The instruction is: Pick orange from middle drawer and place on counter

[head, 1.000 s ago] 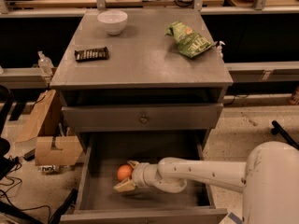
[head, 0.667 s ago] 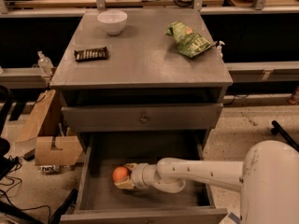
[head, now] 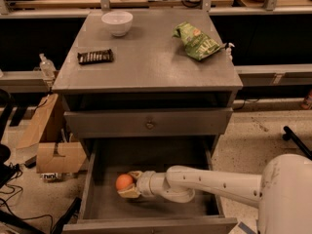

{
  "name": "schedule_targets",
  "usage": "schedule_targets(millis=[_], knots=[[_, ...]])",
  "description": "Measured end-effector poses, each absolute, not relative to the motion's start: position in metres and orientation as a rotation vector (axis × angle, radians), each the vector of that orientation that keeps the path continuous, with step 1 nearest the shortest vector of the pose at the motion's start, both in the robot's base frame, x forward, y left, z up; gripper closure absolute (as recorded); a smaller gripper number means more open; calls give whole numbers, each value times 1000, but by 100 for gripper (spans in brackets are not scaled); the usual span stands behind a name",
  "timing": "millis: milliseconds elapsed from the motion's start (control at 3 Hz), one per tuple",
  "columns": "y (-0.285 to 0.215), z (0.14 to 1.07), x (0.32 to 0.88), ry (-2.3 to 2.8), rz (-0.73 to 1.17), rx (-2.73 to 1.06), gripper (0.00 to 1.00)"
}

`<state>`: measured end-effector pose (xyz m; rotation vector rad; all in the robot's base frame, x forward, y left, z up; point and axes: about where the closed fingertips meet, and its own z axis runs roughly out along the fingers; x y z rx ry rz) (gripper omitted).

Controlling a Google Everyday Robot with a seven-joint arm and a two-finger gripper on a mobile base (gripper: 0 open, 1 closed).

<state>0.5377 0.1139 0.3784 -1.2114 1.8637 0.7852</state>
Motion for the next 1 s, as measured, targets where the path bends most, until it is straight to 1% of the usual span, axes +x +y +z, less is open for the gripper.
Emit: schedule_targets(millis=[333,667,1000], knots=[[86,416,547,1813,818,-1174,100],[2,504,562,1767,857,-1110,100],[-46,573,561,1757,883,-1096,100]])
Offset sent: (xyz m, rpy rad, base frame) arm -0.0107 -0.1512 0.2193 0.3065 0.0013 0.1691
